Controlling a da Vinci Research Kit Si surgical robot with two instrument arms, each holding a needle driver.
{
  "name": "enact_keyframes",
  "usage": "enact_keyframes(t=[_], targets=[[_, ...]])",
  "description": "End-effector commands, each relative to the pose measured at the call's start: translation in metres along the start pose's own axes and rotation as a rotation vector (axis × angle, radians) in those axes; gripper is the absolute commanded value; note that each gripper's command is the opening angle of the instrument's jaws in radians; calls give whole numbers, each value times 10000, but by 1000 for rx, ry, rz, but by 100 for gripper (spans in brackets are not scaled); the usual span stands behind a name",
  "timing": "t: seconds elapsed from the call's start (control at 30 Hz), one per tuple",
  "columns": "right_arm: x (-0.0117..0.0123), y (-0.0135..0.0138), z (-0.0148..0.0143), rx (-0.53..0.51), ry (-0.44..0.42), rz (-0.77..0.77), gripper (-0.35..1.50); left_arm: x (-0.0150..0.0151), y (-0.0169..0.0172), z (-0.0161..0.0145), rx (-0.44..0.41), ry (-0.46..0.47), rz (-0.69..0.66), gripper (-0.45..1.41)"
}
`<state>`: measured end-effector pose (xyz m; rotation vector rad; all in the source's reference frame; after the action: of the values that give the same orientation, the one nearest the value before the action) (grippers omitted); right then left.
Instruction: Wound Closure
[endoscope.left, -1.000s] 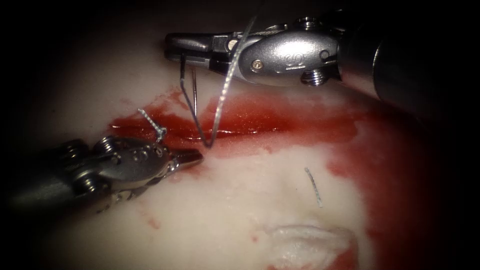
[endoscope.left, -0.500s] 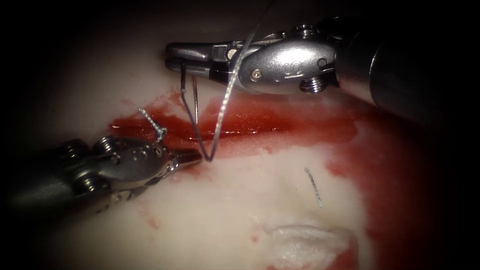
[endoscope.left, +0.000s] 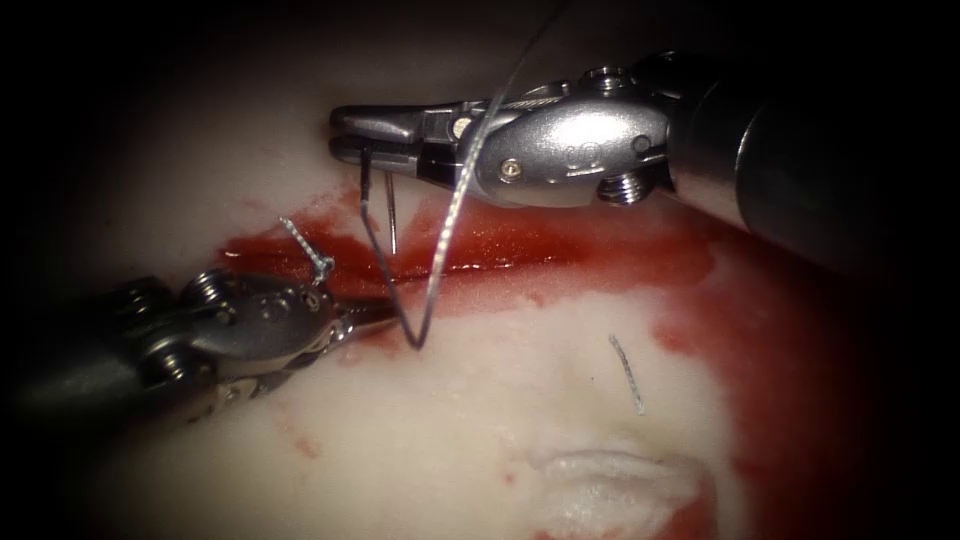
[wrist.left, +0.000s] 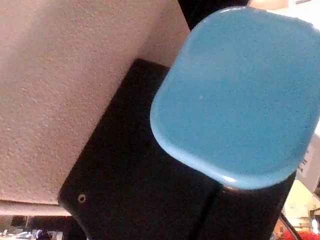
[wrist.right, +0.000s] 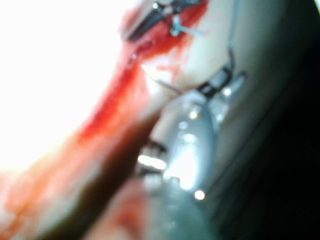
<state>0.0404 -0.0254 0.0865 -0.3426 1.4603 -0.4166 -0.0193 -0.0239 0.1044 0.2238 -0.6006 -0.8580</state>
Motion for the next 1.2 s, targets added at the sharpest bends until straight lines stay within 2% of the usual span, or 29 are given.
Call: enact_keyframes(t=[0.03,0.27,0.47,0.8,1.07,1.2], targets=[[-4,10,9,0,3,-6,-35,-12,2,2,-4,-2,4,-45],[-4,16,8,-17,-14,7,-35,-7,0,6,-31,45,19,-45],[-7,17,7,-26,-28,25,-35,7,-4,13,-11,149,26,-45],[-10,16,9,-44,-44,145,-35,12,-6,15,-8,174,29,-45],[-9,10,11,-41,-44,146,-35,16,-5,19,-11,176,33,-45],[-9,11,11,-37,-41,98,-35,16,-5,19,-11,176,34,-45]])
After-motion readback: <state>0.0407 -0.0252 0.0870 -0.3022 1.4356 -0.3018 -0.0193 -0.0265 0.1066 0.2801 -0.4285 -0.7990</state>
